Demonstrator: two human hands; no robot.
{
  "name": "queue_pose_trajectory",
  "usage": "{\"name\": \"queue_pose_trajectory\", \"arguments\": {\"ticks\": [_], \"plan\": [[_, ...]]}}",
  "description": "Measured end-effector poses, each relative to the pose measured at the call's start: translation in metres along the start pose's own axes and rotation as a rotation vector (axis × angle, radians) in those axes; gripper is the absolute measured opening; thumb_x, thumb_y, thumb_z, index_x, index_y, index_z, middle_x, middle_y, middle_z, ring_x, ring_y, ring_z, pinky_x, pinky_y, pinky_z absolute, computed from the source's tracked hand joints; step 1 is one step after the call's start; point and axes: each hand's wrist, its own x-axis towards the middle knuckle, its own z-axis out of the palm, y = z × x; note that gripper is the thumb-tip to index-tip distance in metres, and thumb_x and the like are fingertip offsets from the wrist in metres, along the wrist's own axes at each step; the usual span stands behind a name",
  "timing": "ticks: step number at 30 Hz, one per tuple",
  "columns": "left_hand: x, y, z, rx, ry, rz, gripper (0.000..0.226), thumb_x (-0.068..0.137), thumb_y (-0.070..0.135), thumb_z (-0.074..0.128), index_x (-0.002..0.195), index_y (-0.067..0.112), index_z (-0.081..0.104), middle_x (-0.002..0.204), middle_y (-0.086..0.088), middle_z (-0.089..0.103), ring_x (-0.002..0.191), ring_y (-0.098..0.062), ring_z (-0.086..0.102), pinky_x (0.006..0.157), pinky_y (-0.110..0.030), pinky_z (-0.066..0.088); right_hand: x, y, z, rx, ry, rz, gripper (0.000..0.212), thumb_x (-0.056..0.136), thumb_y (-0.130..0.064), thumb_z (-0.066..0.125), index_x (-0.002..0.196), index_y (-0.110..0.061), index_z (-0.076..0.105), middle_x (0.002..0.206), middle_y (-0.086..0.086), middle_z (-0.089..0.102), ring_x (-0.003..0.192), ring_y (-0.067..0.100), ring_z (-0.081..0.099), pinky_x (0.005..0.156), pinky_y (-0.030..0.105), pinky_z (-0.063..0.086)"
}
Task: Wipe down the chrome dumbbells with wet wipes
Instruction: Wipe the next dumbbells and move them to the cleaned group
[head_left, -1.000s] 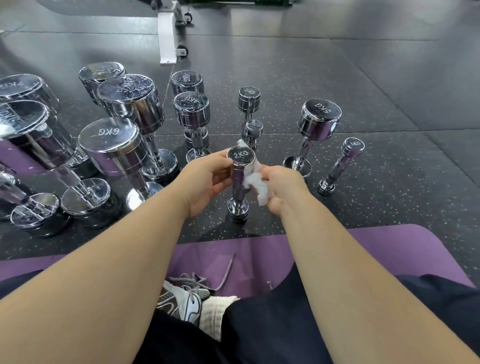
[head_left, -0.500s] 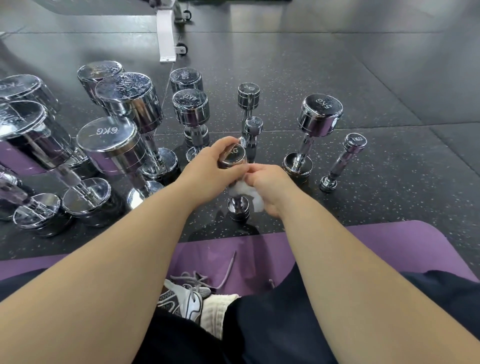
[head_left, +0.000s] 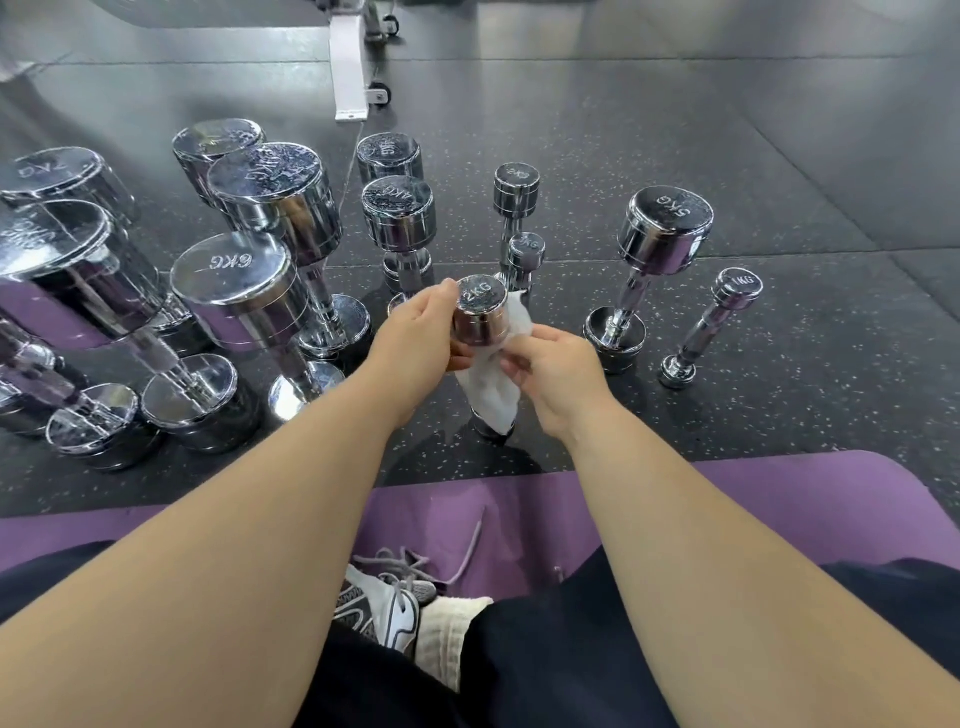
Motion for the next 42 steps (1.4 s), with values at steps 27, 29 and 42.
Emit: {"name": "queue_pose_trajectory", "arguments": {"ticks": [27, 29, 42], "plan": [[0.024, -0.014, 0.017, -0.136, 0.214, -0.278, 0.021, 0.086, -0.001, 0.059, 0.077, 0.018, 0.061, 0.073, -0.002, 0.061, 0.058, -0.012, 0.054, 0.056, -0.024, 0.049, 0.002, -0.031, 0.0, 0.147, 0.073, 0.215, 0.022, 0.088, 0.005, 0.04, 0.075, -0.003, 0.057, 0.07, 0.009, 0.059, 0.06, 0.016, 0.054, 0.05, 0.022, 0.051], [0.024, -0.003, 0.018, -0.429, 0.101, -0.377, 0.022, 0.084, -0.009, 0.053, 0.074, 0.009, 0.061, 0.058, -0.002, 0.059, 0.044, -0.009, 0.051, 0.051, -0.02, 0.046, 0.007, -0.035, -0.002, 0.187, 0.087, 0.231, 0.019, 0.088, 0.0, 0.04, 0.076, -0.004, 0.053, 0.065, 0.008, 0.057, 0.061, 0.018, 0.053, 0.052, 0.027, 0.054], [-0.002, 0.013, 0.0, -0.269, -0.044, -0.507, 0.017, 0.1, 0.005, 0.043, 0.093, -0.001, 0.058, 0.08, -0.015, 0.066, 0.057, -0.018, 0.065, 0.048, -0.022, 0.056, -0.005, -0.044, -0.018, 0.22, 0.026, 0.388, 0.03, 0.086, 0.013, 0.03, 0.101, 0.009, 0.056, 0.098, 0.022, 0.066, 0.082, 0.028, 0.066, 0.058, 0.034, 0.061]]}}
